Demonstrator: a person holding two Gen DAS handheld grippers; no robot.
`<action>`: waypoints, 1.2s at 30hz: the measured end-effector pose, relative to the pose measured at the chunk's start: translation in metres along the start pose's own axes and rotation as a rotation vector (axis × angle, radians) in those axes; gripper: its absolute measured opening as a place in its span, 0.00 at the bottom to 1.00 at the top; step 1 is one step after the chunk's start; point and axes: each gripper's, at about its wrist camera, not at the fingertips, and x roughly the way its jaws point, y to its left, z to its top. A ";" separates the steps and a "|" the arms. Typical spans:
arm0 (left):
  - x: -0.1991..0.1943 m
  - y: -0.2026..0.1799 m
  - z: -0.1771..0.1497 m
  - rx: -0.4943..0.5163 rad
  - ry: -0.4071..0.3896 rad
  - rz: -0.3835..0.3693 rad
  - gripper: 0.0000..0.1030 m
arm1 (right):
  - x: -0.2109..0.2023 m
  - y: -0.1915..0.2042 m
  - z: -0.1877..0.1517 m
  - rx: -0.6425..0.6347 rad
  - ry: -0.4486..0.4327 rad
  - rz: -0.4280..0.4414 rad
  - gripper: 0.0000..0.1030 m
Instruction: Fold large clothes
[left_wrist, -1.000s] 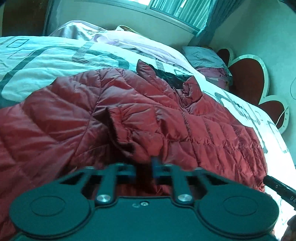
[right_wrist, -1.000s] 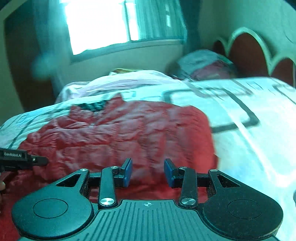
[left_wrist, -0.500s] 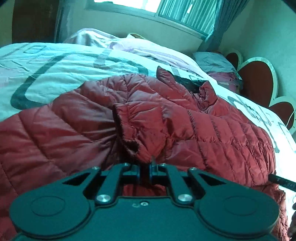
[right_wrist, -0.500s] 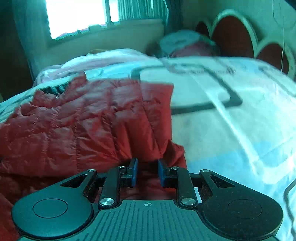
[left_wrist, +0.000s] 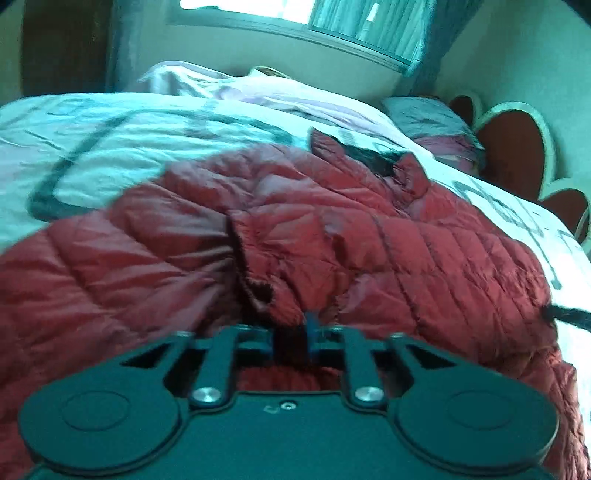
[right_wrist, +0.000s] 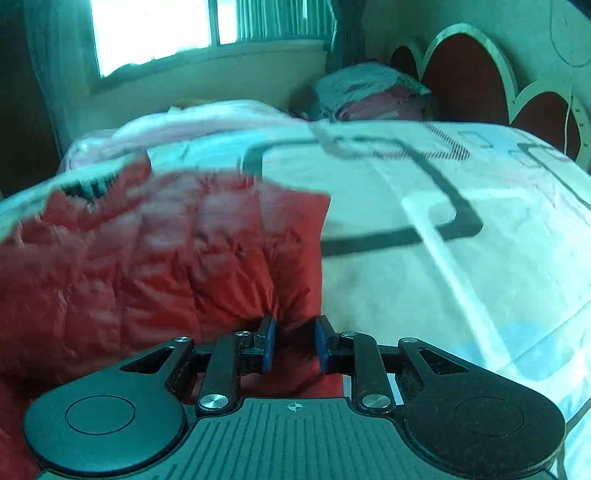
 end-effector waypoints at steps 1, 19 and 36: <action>-0.010 0.002 0.000 0.003 -0.045 0.027 0.46 | -0.007 -0.002 0.004 0.012 -0.025 0.012 0.22; 0.034 -0.041 0.028 0.204 -0.101 0.012 0.44 | 0.062 -0.010 0.066 -0.048 0.003 0.064 0.22; 0.011 -0.059 -0.025 0.169 -0.073 0.041 0.47 | 0.009 0.010 -0.001 -0.142 0.086 0.079 0.22</action>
